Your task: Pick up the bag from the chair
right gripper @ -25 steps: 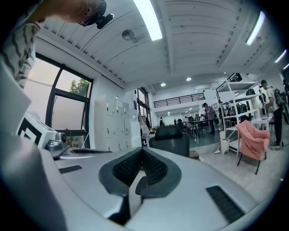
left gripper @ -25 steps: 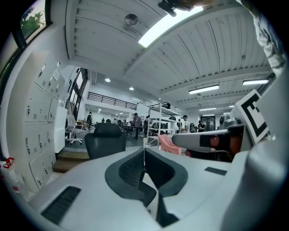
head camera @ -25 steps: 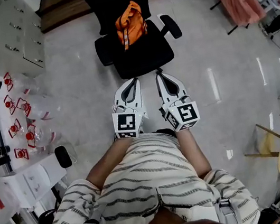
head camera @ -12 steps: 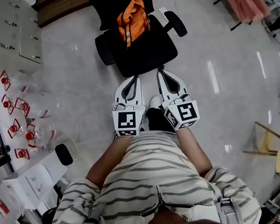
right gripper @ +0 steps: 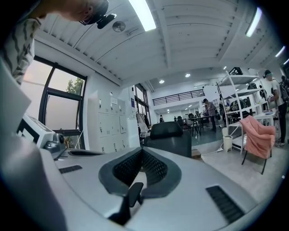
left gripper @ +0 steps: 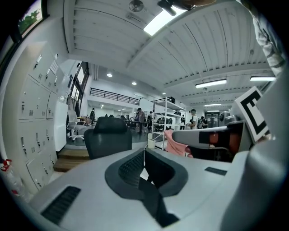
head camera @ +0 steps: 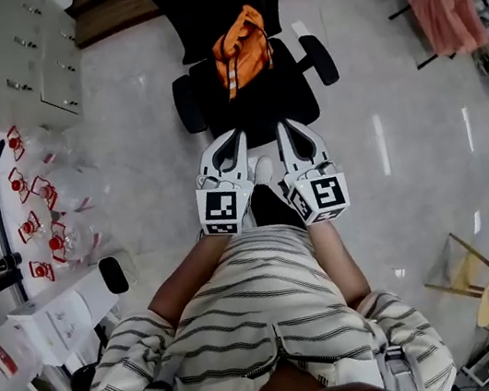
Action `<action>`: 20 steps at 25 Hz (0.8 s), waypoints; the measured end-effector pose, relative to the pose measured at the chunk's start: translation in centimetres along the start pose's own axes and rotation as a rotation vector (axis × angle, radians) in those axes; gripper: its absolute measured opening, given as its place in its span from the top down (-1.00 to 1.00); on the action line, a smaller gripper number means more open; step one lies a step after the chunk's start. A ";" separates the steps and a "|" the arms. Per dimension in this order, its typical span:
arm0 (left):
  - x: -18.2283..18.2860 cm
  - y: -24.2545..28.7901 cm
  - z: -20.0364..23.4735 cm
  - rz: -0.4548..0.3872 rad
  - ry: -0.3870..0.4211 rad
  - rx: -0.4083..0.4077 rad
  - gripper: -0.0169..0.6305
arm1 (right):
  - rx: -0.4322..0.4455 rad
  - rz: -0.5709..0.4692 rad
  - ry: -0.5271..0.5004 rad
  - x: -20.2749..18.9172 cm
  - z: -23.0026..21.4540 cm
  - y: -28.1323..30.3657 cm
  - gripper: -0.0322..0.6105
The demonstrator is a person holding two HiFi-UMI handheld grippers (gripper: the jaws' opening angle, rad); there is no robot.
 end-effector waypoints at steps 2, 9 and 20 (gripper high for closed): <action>0.5 1.8 0.4 -0.001 -0.001 0.011 0.87 | 0.020 0.002 -0.008 0.5 -1.0 1.4 0.84; 1.9 7.4 1.6 0.009 0.003 0.048 0.87 | 0.055 -0.004 -0.011 2.7 -5.3 5.8 0.84; 1.7 14.1 3.0 0.075 0.002 0.103 0.87 | 0.094 0.032 0.045 2.5 -10.8 11.0 0.84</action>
Point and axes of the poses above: the fingertips, and each gripper's own axes: y forward along the fingers, z to its left, x out of its top, the point moved 10 cm from there along -y, backward along the fingers, and after that the axes turned 3 degrees about y, right-handed, at the moved point
